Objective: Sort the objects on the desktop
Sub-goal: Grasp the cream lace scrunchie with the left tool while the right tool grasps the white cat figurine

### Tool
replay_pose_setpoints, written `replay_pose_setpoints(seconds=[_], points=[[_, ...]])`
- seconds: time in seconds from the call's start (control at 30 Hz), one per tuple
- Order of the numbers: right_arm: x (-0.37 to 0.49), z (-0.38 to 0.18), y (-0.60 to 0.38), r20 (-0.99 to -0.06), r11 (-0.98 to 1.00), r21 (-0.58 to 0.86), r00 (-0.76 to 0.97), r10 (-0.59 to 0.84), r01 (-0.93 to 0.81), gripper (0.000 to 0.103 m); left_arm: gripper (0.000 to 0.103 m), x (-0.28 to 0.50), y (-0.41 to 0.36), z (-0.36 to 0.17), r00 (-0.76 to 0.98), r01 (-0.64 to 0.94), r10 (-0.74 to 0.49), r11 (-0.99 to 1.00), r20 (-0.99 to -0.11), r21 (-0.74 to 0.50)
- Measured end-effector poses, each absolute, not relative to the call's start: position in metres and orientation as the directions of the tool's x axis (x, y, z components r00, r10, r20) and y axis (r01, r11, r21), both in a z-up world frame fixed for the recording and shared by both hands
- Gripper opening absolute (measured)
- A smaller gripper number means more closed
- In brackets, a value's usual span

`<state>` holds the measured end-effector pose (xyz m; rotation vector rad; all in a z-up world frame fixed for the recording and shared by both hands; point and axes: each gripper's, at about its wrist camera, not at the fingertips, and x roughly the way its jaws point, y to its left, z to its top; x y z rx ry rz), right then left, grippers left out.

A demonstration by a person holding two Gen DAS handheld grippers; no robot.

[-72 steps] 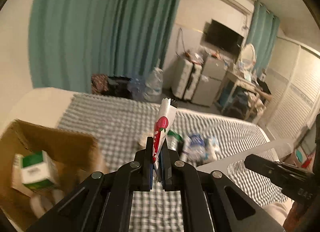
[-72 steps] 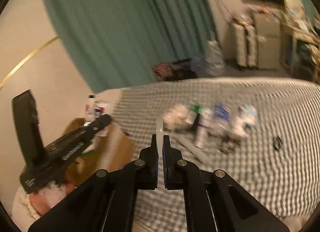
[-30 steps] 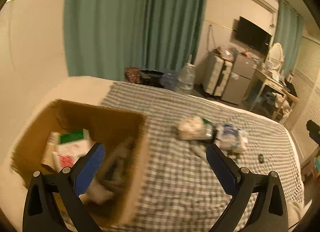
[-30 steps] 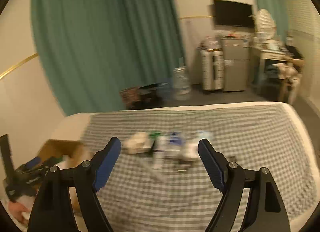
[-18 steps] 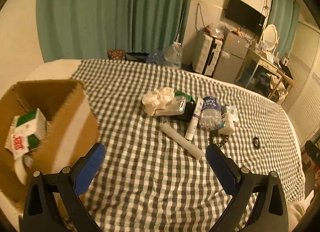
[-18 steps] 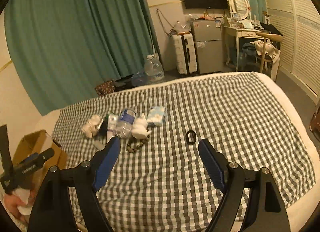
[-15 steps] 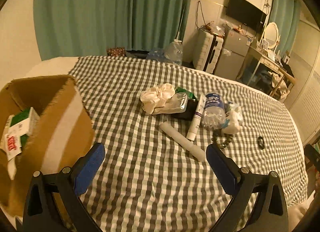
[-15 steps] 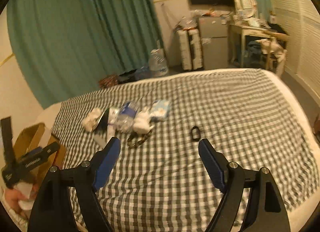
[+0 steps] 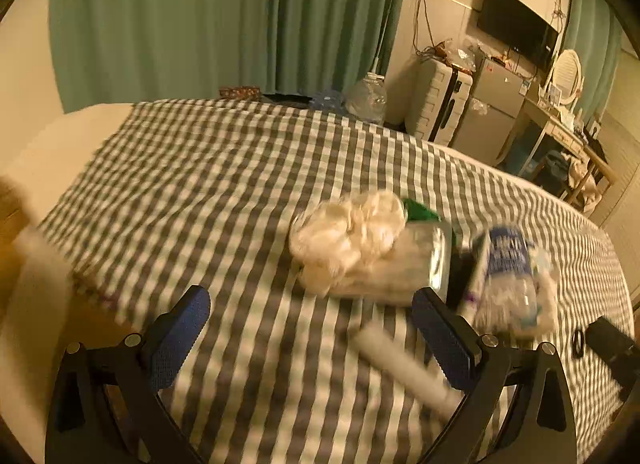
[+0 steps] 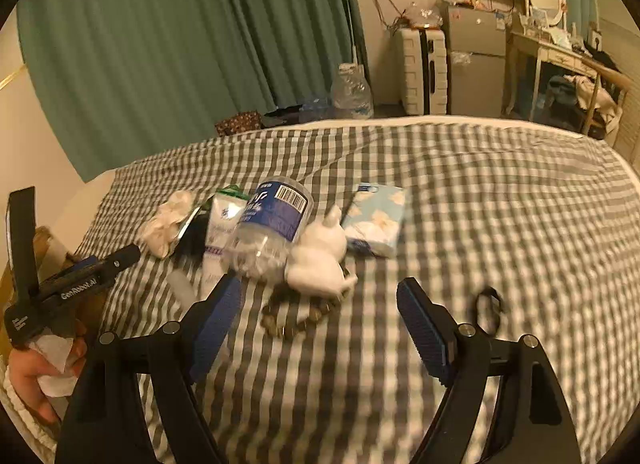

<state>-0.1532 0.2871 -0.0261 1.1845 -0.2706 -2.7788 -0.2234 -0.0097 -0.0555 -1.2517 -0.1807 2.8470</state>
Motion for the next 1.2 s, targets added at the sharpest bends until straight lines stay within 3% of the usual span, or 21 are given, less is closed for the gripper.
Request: replay_pose_setpoints(seconds=[0.47, 0.53, 0.63, 0.7, 0.77, 0.83, 1.2], points=[[-0.203, -0.062, 0.285, -0.74, -0.975, 0.223, -0.649, -0.178, 0.014, 0.08, 0.103, -0.295, -0.005, -0.086, -0.651, -0.016, 0.154, -0.982, -0.743, -0.19], [-0.205, -0.063, 0.289, -0.744, -0.974, 0.228, -0.643, -0.18, 0.009, 0.075, 0.103, -0.298, -0.009, -0.088, -0.647, -0.014, 0.153, -0.982, -0.747, -0.189], [-0.206, -0.067, 0.294, -0.749, -0.966, 0.26, -0.629, -0.206, 0.006, 0.069, 0.078, -0.301, -0.016, -0.093, -0.616, -0.03, 0.181, -0.978, -0.767, -0.207], [-0.207, -0.068, 0.296, -0.749, -0.964, 0.266, -0.627, -0.215, 0.012, 0.065, 0.036, -0.302, -0.017, -0.095, -0.604, -0.043, 0.189, -0.978, -0.775, -0.205], [-0.207, -0.068, 0.296, -0.753, -0.964, 0.265, -0.62, -0.221, 0.022, 0.062, 0.023, -0.302, -0.014, -0.096, -0.588, -0.08, 0.183, -0.982, -0.788, -0.169], [-0.207, -0.07, 0.295, -0.756, -0.96, 0.277, -0.608, -0.243, 0.04, 0.048, 0.02, -0.298, -0.008, -0.091, -0.595, -0.113, 0.165, -0.986, -0.787, -0.121], [-0.169, -0.057, 0.285, -0.752, -0.958, 0.285, -0.61, -0.249, 0.04, 0.047, 0.017, -0.238, 0.007, -0.04, -0.634, -0.163, 0.148, -0.985, -0.759, -0.056]])
